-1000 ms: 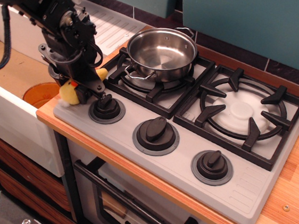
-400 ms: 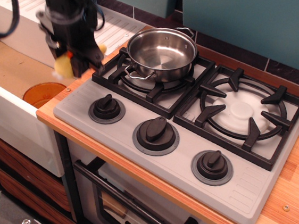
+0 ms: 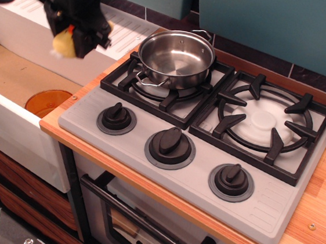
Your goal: Put pan on stove and put stuffedduck in pan
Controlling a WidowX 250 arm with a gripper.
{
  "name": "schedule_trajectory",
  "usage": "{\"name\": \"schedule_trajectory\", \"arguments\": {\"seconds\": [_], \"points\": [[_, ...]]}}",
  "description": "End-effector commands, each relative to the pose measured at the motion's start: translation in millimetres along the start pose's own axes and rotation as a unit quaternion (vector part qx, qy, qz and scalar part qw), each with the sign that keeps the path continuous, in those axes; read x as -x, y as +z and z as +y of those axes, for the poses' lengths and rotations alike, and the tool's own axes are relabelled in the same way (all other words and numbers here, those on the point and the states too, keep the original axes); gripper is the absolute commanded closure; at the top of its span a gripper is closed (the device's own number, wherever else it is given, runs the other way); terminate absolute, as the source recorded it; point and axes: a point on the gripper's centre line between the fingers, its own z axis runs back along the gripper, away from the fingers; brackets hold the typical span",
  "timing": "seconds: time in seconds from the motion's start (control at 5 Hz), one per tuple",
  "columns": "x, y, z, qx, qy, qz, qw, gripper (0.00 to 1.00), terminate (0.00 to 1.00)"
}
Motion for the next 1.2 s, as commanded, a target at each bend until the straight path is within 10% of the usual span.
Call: {"name": "schedule_trajectory", "arguments": {"seconds": [0.0,0.8,1.0], "points": [[-52,24,-8,0.021,-0.025,-0.013,0.9994,1.0,0.0],[-105,16,-52,0.041,-0.018,-0.015,0.9989,1.0,0.0],[-105,15,-52,0.032,-0.023,-0.019,0.9991,0.0,0.0]]}}
